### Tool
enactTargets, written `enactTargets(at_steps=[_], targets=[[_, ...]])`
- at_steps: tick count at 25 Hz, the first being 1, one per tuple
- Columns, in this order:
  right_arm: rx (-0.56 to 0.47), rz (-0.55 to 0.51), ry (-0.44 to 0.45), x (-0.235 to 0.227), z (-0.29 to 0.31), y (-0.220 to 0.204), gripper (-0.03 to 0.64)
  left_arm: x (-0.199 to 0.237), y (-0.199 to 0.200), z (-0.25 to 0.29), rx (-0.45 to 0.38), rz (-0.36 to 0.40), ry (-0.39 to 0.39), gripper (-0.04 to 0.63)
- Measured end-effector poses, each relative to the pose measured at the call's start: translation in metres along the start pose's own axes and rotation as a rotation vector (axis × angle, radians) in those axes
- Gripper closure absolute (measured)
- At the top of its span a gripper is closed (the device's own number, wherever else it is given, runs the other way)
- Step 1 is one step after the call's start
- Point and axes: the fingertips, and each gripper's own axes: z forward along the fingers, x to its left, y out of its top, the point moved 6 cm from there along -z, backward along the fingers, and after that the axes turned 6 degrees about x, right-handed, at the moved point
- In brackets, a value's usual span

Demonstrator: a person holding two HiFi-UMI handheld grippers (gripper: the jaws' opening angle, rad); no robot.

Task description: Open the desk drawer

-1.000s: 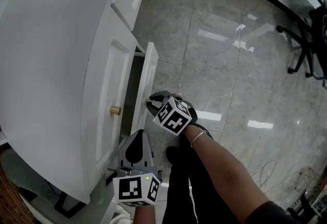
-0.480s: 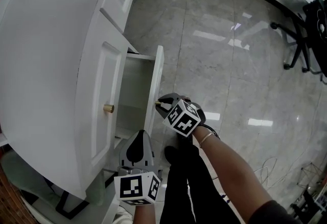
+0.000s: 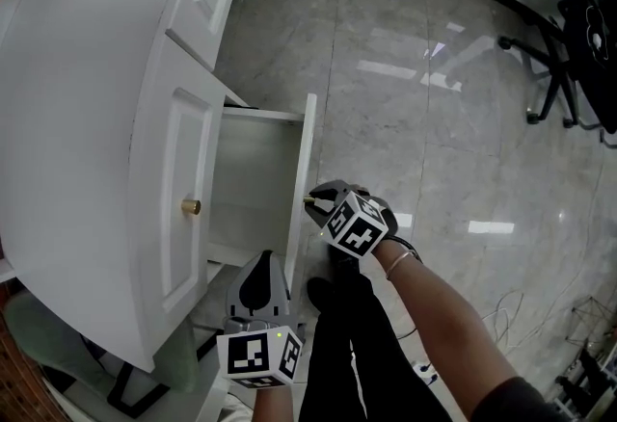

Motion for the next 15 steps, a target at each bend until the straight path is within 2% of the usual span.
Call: enactTargets(at_steps=[5, 15], targets=[[-0.012, 0.039, -0.017, -0.003, -0.007, -0.011, 0.538, -0.010, -0.003, 0.003, 0.006, 0.015, -0.024, 0.586], [-0.005, 0.052, -0.032, -0.004, -0.014, -0.020, 0.537, -0.018, -0.003, 0.005, 0.010, 0.035, -0.047, 0.586]])
